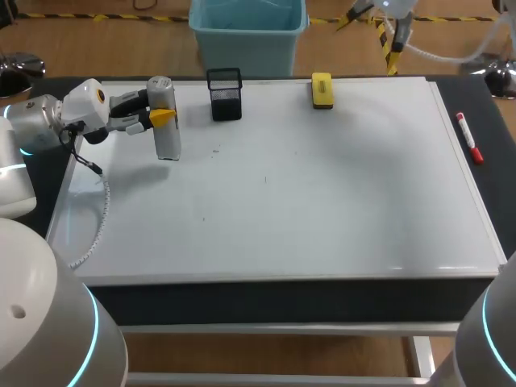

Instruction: Pick up the inspection probe, press it on each red-marked spot on the whiteboard one by one, put down the probe, pick up the eraser, and wipe off all the red marks.

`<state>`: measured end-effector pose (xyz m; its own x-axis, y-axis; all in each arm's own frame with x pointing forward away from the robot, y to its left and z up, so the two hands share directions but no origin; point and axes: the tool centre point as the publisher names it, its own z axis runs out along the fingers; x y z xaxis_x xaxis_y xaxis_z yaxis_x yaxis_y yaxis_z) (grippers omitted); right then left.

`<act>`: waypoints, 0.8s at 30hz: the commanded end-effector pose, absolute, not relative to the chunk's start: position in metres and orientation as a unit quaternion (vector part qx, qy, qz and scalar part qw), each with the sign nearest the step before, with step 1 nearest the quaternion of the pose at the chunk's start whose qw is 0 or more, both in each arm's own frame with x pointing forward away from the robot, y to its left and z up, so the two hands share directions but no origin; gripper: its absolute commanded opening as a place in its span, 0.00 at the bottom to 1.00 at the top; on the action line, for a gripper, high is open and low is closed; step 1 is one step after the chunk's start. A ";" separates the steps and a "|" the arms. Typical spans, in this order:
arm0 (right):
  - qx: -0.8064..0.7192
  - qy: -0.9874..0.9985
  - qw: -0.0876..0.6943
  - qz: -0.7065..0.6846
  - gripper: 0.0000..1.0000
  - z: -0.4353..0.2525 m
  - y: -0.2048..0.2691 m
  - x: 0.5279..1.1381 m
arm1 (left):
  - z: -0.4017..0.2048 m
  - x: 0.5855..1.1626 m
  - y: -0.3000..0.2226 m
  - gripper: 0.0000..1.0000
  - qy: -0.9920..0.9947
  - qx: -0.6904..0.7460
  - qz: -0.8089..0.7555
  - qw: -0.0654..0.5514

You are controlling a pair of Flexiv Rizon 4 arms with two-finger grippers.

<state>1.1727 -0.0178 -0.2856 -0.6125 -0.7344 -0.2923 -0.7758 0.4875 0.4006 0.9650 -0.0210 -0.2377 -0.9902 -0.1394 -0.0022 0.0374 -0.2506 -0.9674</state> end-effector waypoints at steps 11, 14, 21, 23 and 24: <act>-0.382 0.880 0.058 0.277 1.00 -0.234 -0.039 1.143 | -0.237 0.966 -0.021 0.00 0.610 -0.041 -0.789 0.055; -0.377 0.881 0.060 0.280 1.00 -0.231 -0.041 1.139 | -0.237 0.966 -0.021 0.00 0.610 -0.041 -0.789 0.055; -0.374 0.880 0.058 0.288 1.00 -0.231 -0.042 1.138 | -0.237 0.966 -0.021 0.00 0.610 -0.041 -0.789 0.055; -0.374 0.880 0.058 0.288 1.00 -0.231 -0.042 1.138 | -0.237 0.966 -0.021 0.00 0.610 -0.041 -0.789 0.055; -0.374 0.880 0.058 0.288 1.00 -0.231 -0.042 1.138 | -0.237 0.966 -0.021 0.00 0.610 -0.041 -0.789 0.055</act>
<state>1.1404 -0.0421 -0.2322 -0.7152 -0.6229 -0.3170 -0.6887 0.5510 0.4712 0.9650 -0.0210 -0.2377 -0.9902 -0.1395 -0.0022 0.0375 -0.2506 -0.9674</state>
